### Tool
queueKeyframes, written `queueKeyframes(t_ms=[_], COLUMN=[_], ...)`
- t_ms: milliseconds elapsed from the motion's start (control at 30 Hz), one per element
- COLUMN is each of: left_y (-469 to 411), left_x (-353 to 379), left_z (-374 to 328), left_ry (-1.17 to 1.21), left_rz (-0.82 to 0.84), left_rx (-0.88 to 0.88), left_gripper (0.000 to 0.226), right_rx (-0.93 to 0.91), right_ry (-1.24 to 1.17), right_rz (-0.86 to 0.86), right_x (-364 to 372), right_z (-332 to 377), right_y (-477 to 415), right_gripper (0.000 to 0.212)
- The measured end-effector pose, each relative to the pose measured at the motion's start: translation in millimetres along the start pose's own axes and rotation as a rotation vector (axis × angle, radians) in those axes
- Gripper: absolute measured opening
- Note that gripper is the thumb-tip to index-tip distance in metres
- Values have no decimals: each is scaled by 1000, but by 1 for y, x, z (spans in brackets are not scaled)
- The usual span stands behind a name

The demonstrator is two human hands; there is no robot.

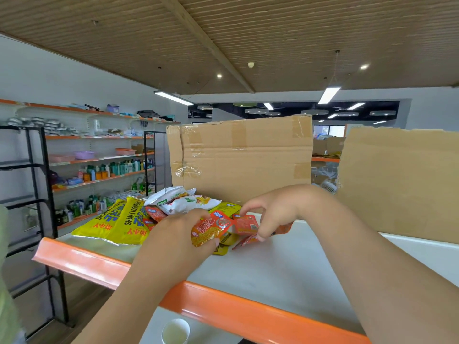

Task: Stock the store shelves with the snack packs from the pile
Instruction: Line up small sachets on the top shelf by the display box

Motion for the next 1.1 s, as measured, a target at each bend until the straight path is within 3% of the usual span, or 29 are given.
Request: queueKeyframes(t_ms=[167, 500, 800, 1100], left_y=[1, -12, -17, 21], left_x=[-12, -20, 20, 51], left_z=[-11, -86, -233, -423], left_ry=[-10, 96, 258, 424], left_rz=[-48, -48, 15, 97], left_rx=[21, 171, 347, 525], left_gripper=[51, 58, 55, 52], right_rx=[-21, 37, 134, 374], right_ry=[30, -22, -147, -135], right_rz=[12, -343, -646, -1001], right_x=[-9, -29, -24, 11], right_z=[1, -65, -162, -287], right_y=[25, 114, 250, 436], right_gripper=[60, 52, 47, 52])
Point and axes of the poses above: each hand's wrist, its own y-axis away from the middle knuckle, its own x-axis out of the palm, z = x × y, the point moved 7 cm from there along -y, towards the middle knuckle, and after that the axes turned 1 degree about z, right-handed, at the moved point
